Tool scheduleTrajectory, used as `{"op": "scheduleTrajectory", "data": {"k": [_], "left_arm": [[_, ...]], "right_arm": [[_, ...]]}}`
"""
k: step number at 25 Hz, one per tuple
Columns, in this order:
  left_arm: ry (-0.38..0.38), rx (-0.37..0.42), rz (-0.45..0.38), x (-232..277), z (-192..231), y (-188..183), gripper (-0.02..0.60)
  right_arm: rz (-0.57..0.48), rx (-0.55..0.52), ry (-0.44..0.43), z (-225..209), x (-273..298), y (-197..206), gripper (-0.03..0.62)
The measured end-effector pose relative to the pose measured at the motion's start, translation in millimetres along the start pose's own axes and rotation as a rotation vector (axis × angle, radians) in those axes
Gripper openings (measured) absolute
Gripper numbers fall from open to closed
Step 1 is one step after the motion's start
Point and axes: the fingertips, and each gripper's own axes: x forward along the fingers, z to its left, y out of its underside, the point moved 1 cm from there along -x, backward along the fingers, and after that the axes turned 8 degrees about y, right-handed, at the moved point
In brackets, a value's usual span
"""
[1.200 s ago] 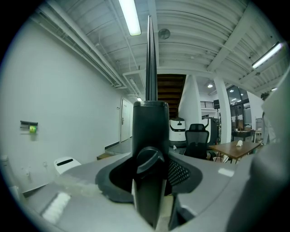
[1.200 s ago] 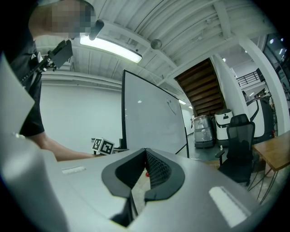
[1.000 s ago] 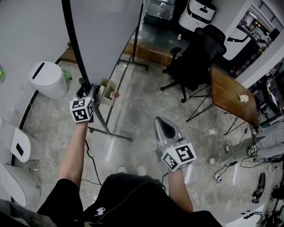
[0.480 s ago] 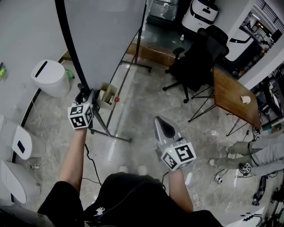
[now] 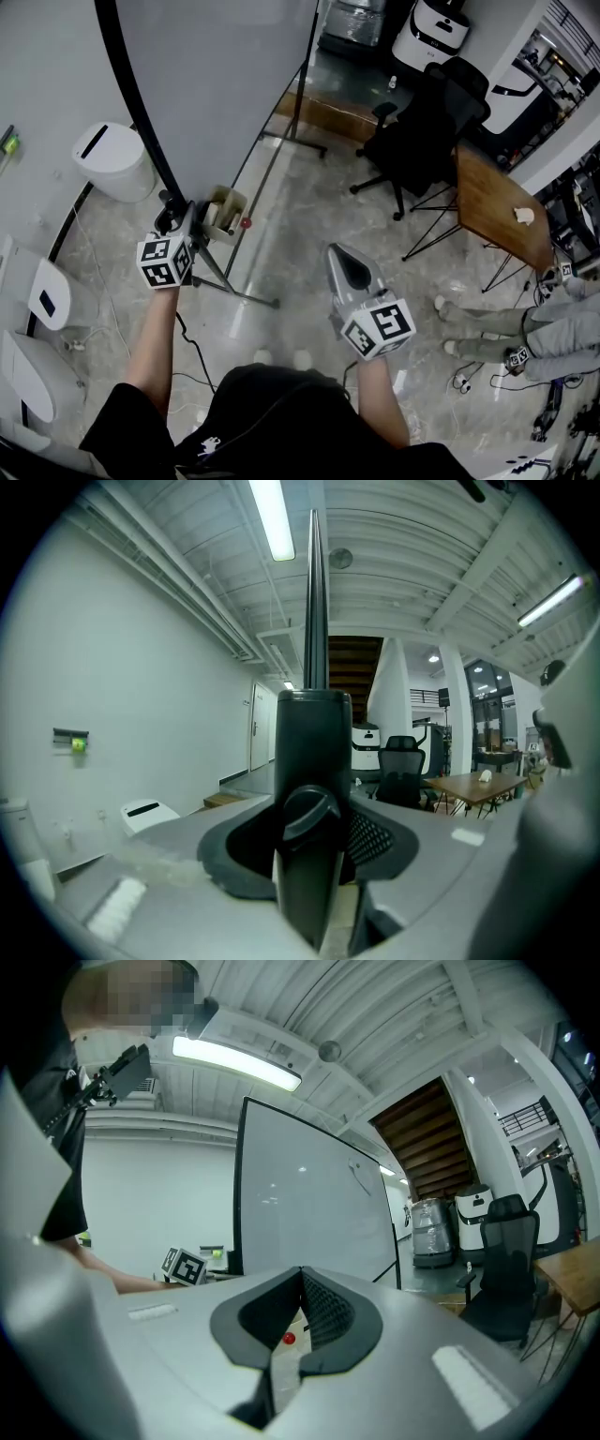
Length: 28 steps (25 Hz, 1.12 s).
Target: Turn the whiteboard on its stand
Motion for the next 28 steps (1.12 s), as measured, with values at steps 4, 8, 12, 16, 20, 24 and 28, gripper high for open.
{"op": "scheduleTrajectory", "data": {"k": [4,8,12,16,20,24,28], "left_arm": [[0.001,0.003,0.002,-12,-2,3,0.187],[0.0,0.008,0.004,-22,0,5,0.187],[-0.002,0.012,0.002,-27,-2,6,0.187],[-0.008,0.017,-0.003,-29,0,6,0.187],[-0.018,0.019,-0.007,-26,0,7,0.187],[-0.035,0.024,-0.009,-24,1,7,0.19],[-0.077,0.015,-0.01,-26,1,7,0.22]], "right_arm": [[0.002,-0.001,-0.02,4,1,1,0.009],[0.005,0.0,-0.036,8,3,3,0.008],[0.006,0.002,-0.048,6,3,4,0.009],[0.005,0.005,-0.057,5,6,3,0.009],[0.001,0.011,-0.065,-3,6,3,0.009],[-0.003,0.016,-0.078,-9,5,1,0.009],[-0.011,0.016,-0.102,-11,3,0,0.009]]}}
